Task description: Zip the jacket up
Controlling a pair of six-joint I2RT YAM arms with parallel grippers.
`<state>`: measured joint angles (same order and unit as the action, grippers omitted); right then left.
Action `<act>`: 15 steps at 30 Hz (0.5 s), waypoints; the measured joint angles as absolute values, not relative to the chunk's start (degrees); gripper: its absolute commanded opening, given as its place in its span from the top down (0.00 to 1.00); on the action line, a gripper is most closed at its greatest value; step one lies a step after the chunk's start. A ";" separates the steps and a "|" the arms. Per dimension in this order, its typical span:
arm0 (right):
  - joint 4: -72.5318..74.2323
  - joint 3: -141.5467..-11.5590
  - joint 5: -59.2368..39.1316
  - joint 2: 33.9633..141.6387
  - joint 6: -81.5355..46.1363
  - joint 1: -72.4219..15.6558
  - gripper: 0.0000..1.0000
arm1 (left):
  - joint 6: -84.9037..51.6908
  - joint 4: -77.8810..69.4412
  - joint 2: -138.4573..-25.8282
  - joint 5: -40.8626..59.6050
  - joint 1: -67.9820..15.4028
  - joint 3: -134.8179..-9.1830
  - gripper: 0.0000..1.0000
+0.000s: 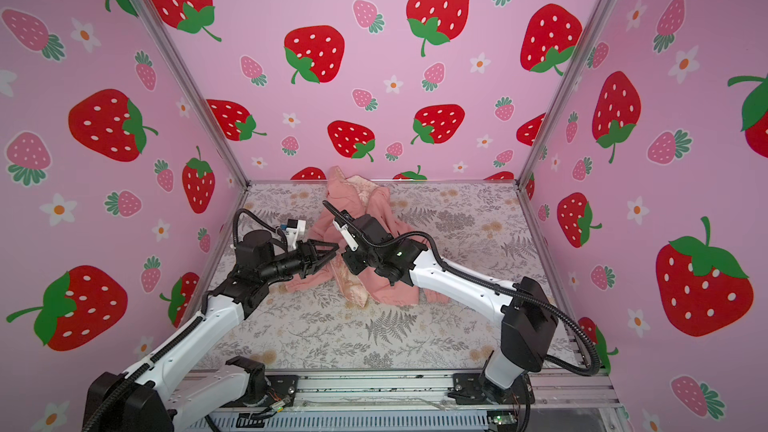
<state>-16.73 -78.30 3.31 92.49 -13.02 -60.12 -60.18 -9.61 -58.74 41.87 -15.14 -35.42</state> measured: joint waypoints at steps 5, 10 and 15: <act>-15.46 -78.15 -0.21 92.49 -14.20 -59.44 1.00 | -57.08 -8.86 -55.86 40.84 -16.64 -30.87 0.54; -14.79 -78.15 -2.57 92.51 -15.22 -59.16 1.00 | -54.54 -8.84 -53.67 39.48 -18.41 -30.24 0.52; -14.02 -78.15 -4.16 92.51 -15.92 -59.16 1.00 | -52.40 -8.88 -54.59 38.13 -20.64 -30.26 0.54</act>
<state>-14.02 -78.15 -4.16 92.51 -15.92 -59.16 -52.40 -8.88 -54.59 38.13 -20.64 -30.26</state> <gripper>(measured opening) 0.046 0.472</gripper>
